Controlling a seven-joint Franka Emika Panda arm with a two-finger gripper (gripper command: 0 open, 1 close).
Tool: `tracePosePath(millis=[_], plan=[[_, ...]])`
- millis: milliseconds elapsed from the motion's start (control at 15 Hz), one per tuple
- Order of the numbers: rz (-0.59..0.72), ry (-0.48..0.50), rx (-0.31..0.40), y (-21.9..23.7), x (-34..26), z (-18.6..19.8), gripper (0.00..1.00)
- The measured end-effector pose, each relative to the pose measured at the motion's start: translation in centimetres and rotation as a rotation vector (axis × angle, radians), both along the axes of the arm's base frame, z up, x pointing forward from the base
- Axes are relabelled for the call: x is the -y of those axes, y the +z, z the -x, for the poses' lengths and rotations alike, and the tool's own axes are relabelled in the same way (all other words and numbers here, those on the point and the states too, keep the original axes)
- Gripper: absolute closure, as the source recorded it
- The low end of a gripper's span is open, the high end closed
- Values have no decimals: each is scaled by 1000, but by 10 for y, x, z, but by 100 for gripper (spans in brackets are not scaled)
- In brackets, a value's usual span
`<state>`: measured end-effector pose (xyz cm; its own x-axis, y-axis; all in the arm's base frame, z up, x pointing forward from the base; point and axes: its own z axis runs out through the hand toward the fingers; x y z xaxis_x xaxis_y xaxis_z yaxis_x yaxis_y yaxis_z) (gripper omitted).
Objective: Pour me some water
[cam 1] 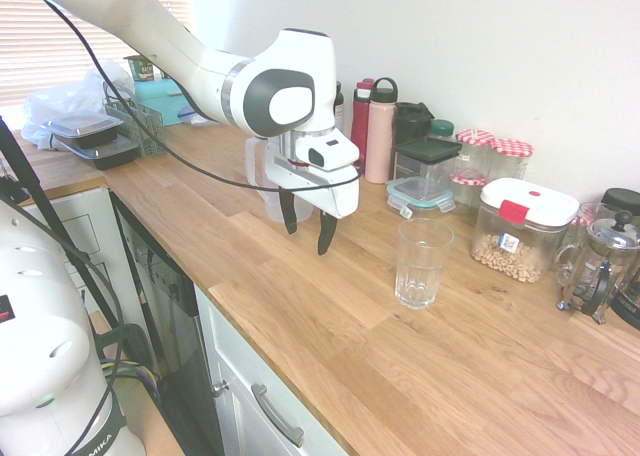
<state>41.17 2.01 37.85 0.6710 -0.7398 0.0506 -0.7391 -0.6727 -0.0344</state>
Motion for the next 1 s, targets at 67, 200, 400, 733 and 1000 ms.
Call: tracePosePath(millis=[67, 200, 400, 733, 1000], plan=[[0, 0, -3, -1, 0, 0, 0], [3, -27, -18, -2, 3, -4, 0], [11, -57, -26, 22, -2, -4, 0], [20, -40, 31, 106, -37, 49, 0], [-10, 0, 143, 141, -84, 78, 0]])
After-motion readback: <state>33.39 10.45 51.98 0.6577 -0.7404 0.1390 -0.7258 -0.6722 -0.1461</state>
